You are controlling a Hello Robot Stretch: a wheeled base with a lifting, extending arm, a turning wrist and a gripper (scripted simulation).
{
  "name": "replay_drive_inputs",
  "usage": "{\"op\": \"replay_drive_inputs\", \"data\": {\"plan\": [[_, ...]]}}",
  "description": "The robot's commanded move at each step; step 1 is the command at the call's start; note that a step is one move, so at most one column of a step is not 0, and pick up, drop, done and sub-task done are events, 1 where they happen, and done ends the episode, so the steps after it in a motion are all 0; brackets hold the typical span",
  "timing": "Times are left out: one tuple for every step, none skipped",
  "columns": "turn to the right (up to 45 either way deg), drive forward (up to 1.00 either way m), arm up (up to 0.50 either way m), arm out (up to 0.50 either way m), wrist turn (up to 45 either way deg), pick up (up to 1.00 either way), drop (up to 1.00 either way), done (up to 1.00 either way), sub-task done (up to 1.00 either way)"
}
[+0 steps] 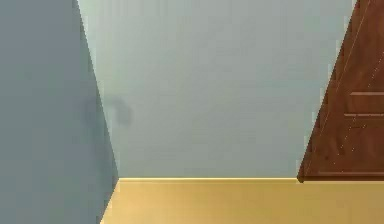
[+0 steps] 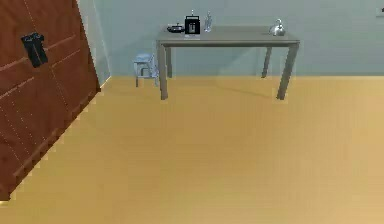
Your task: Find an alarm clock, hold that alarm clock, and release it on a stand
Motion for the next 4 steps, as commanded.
{"op": "replay_drive_inputs", "data": {"plan": [[45.0,0.00,0.00,0.00,0.0,0.00,0.00,0.00,0.00],[45.0,0.00,0.00,0.00,0.0,0.00,0.00,0.00,0.00],[0.0,0.45,0.00,0.00,0.0,0.00,0.00,0.00,0.00],[45.0,0.00,0.00,0.00,0.0,0.00,0.00,0.00,0.00]]}}
